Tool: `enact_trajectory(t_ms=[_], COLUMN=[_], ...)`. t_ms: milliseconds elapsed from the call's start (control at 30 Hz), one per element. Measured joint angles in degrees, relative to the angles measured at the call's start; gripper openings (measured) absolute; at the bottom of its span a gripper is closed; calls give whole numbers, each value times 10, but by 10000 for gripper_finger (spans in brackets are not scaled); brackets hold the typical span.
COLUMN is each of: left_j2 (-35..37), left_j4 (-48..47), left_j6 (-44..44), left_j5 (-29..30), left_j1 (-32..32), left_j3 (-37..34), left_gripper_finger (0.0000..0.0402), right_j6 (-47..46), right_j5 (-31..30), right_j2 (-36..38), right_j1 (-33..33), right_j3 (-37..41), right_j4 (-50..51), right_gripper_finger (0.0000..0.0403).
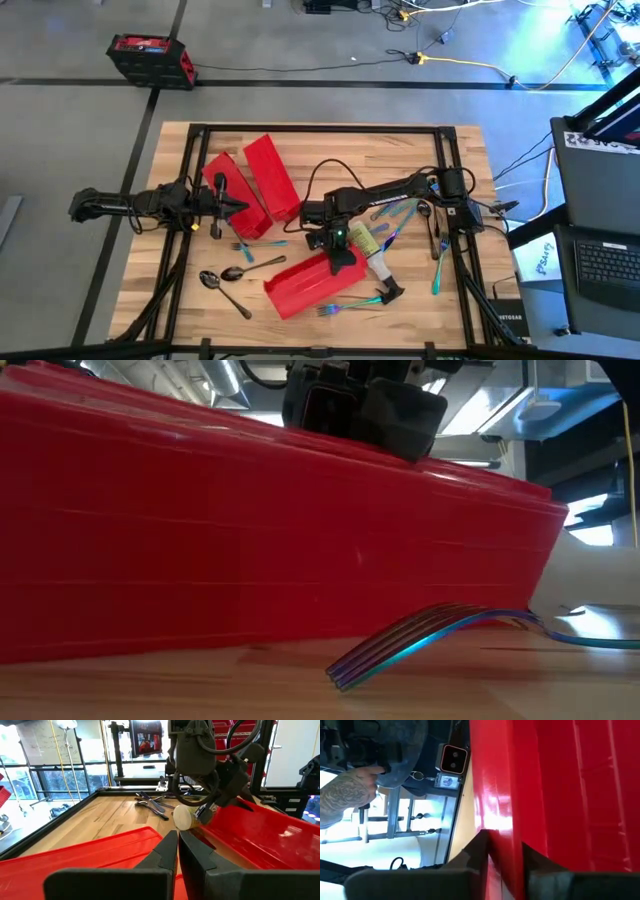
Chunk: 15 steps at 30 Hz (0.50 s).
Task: Sort silverware
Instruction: Prepare the red bins
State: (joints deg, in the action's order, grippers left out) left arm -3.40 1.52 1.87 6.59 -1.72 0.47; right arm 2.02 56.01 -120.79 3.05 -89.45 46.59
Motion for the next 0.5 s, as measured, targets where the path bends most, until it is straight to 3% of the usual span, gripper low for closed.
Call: enact_trajectory(t_ms=[167,500], left_j2=[0,0], left_j4=[0,0], left_j6=[0,0], left_j5=[0,0], left_j1=[0,0], left_j3=[0,0], left_gripper_finger=[1,1], right_j6=[19,25], right_j5=[28,41], right_j2=[0,0], right_j1=[0,-1], right_j3=[0,-43], right_j4=[0,6], right_gripper_finger=[3,1])
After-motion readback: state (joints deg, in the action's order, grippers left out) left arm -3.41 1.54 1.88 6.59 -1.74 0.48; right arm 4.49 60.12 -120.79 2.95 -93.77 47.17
